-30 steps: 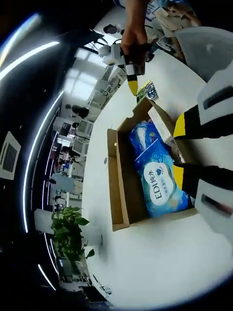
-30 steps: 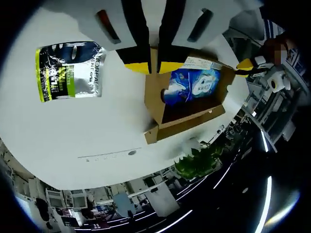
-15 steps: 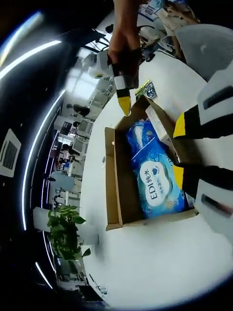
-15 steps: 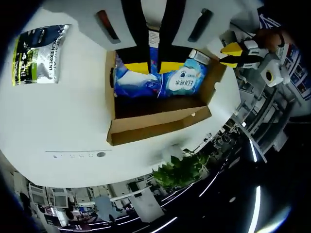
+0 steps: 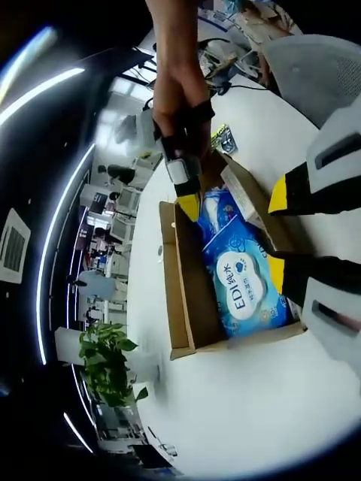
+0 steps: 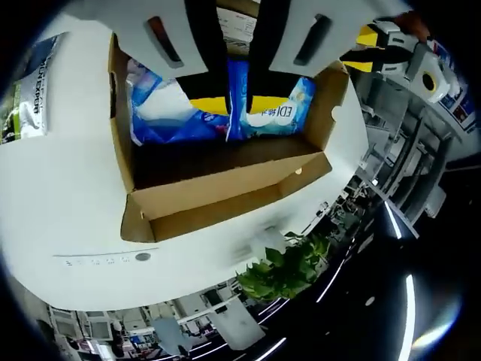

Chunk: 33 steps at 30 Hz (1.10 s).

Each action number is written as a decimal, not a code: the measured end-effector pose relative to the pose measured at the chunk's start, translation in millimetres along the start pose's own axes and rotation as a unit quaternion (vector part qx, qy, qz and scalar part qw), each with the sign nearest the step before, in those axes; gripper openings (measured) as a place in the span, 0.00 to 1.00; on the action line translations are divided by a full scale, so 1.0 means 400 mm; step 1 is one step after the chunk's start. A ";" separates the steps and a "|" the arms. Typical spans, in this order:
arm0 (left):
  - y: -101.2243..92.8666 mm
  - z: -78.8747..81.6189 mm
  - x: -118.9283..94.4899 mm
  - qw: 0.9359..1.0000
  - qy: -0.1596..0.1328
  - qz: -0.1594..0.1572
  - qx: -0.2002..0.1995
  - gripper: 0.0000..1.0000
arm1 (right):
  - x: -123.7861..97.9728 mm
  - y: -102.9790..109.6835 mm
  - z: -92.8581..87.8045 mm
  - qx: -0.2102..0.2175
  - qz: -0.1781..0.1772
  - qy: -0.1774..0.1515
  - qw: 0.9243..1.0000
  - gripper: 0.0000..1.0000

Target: Operate the shoe box by opening the lid, removing the specified soft item, and placing it in the target area until the item is outside and the box remains undamaged.

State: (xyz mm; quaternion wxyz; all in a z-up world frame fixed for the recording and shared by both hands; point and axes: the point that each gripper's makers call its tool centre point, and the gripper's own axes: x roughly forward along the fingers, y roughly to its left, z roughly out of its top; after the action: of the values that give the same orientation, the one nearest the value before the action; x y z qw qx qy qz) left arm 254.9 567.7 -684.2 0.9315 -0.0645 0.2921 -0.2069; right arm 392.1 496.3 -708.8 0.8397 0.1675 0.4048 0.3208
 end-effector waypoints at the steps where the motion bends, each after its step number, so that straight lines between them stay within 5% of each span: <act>1: 0.000 -0.002 -0.002 1.000 0.001 0.000 0.000 0.19 | 0.010 0.003 0.000 -0.001 0.001 0.002 1.000 0.09; 8: 0.035 -0.007 -0.015 0.999 -0.009 0.011 -0.052 0.19 | 0.058 -0.004 -0.017 -0.022 -0.001 0.029 0.999 0.14; 17: 0.037 -0.015 -0.006 0.998 -0.008 0.008 -0.061 0.18 | 0.105 -0.029 -0.040 -0.068 -0.017 0.063 0.996 0.19; 27: 0.039 -0.014 -0.005 0.998 -0.011 0.008 -0.062 0.18 | 0.166 -0.006 -0.034 -0.068 -0.010 0.071 0.995 0.16; 33: 0.043 -0.012 -0.008 0.997 -0.014 0.009 -0.069 0.18 | 0.149 0.013 -0.025 -0.090 -0.003 0.065 0.994 0.04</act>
State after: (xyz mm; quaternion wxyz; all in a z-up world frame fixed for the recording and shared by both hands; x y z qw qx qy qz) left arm 255.9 584.5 -690.5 0.9305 -0.1291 0.2936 -0.1768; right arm 409.9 540.6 -746.1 0.8244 0.0688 0.4281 0.3637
